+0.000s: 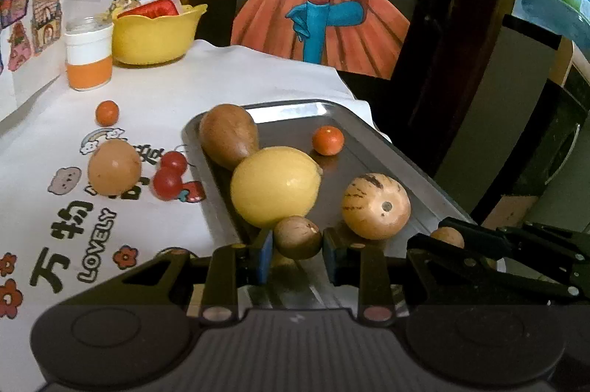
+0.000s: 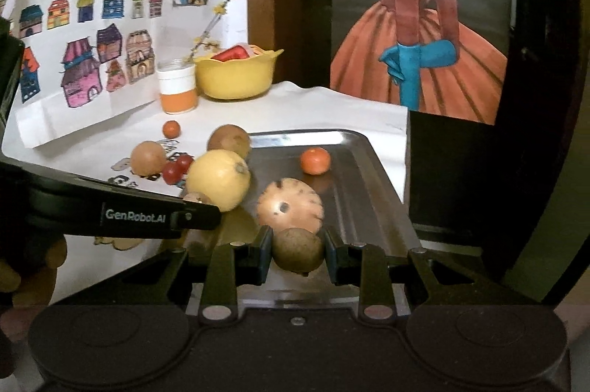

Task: Organize fruits
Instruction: 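Lift the small brown fruit with both tools and carry it over the tray, then open both tools to drop the small brown fruit into the tray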

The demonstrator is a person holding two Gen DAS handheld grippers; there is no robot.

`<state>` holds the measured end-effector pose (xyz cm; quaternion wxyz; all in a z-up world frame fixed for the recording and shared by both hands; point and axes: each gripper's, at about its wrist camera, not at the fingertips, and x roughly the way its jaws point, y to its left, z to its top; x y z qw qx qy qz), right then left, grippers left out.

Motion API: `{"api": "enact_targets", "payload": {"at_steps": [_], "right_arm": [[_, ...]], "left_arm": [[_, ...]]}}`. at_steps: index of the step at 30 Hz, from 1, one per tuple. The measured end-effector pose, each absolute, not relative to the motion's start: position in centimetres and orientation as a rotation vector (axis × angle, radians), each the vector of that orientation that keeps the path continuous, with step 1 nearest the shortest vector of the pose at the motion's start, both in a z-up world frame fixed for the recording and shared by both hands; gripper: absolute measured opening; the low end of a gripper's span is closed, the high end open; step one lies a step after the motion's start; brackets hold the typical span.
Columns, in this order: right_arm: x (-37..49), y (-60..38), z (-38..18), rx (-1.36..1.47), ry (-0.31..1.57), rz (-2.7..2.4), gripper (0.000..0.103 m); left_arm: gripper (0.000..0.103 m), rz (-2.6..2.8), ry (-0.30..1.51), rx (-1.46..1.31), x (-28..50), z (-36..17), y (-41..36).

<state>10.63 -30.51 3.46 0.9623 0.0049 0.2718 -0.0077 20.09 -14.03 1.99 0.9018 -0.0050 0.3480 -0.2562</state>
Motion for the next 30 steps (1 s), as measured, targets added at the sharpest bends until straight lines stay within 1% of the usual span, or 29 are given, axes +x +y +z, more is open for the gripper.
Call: {"api": "enact_targets", "payload": {"at_steps": [30], "right_arm": [[10.9, -31.4, 1.8, 0.048, 0.602, -0.034, 0.032]], "left_arm": [[0.032, -0.528, 0.742, 0.01, 19.9, 1.1, -15.1]]}}
